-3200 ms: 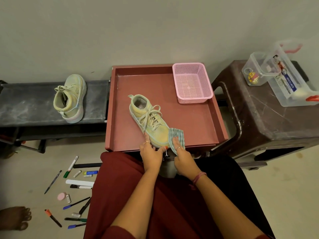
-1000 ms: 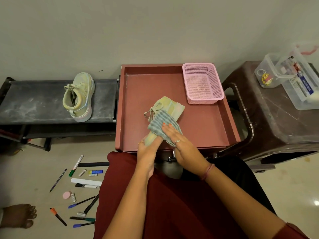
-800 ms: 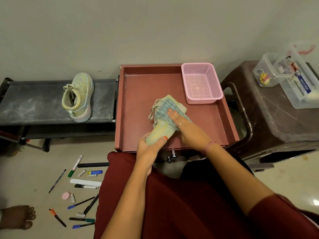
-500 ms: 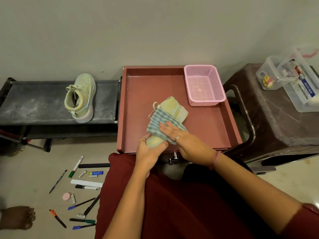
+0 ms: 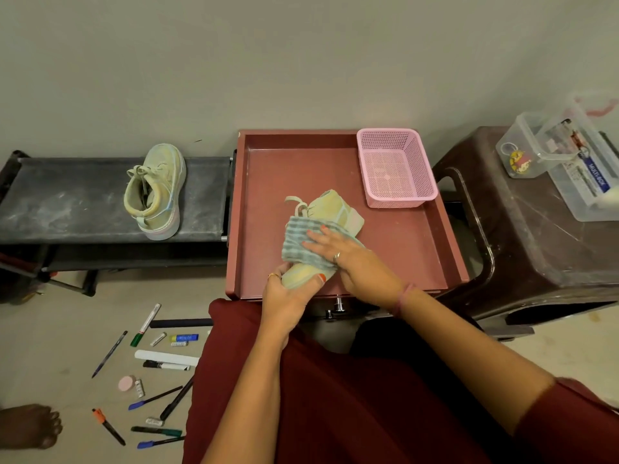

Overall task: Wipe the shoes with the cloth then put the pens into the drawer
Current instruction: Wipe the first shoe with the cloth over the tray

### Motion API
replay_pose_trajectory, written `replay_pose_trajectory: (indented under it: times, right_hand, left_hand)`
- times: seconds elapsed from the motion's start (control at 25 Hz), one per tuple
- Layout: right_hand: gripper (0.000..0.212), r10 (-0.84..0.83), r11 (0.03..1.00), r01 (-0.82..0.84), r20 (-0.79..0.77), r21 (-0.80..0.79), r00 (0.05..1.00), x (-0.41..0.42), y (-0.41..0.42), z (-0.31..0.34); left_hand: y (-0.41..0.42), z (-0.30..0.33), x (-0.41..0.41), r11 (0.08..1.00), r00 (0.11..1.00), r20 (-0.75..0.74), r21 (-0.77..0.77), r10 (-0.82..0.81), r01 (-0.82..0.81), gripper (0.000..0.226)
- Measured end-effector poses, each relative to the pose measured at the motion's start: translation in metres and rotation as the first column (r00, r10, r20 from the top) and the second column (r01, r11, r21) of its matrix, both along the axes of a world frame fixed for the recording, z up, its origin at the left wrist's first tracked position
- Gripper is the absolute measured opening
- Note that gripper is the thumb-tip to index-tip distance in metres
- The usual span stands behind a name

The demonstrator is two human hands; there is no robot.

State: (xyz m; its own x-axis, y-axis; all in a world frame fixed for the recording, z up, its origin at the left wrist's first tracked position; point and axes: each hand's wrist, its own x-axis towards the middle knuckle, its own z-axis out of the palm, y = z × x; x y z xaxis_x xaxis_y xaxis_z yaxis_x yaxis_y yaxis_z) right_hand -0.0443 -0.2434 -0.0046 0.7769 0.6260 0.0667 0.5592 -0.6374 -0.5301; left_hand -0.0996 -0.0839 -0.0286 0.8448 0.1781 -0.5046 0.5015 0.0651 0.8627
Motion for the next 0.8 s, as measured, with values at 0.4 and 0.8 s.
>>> replay_pose_trajectory:
  times: [0.4, 0.8]
  right_hand:
    - [0.058, -0.086, 0.99, 0.062, 0.201, 0.124, 0.976, -0.001, -0.031, -0.023]
    - [0.037, -0.572, 0.486, 0.78, -0.531, 0.395, 0.625, 0.058, -0.023, 0.044]
  left_hand:
    - [-0.005, 0.001, 0.002, 0.998, 0.999, -0.015, -0.041, 0.04, -0.041, 0.073]
    - [-0.002, -0.002, 0.005, 0.99, 0.992, -0.012, -0.074, 0.123, -0.124, 0.072]
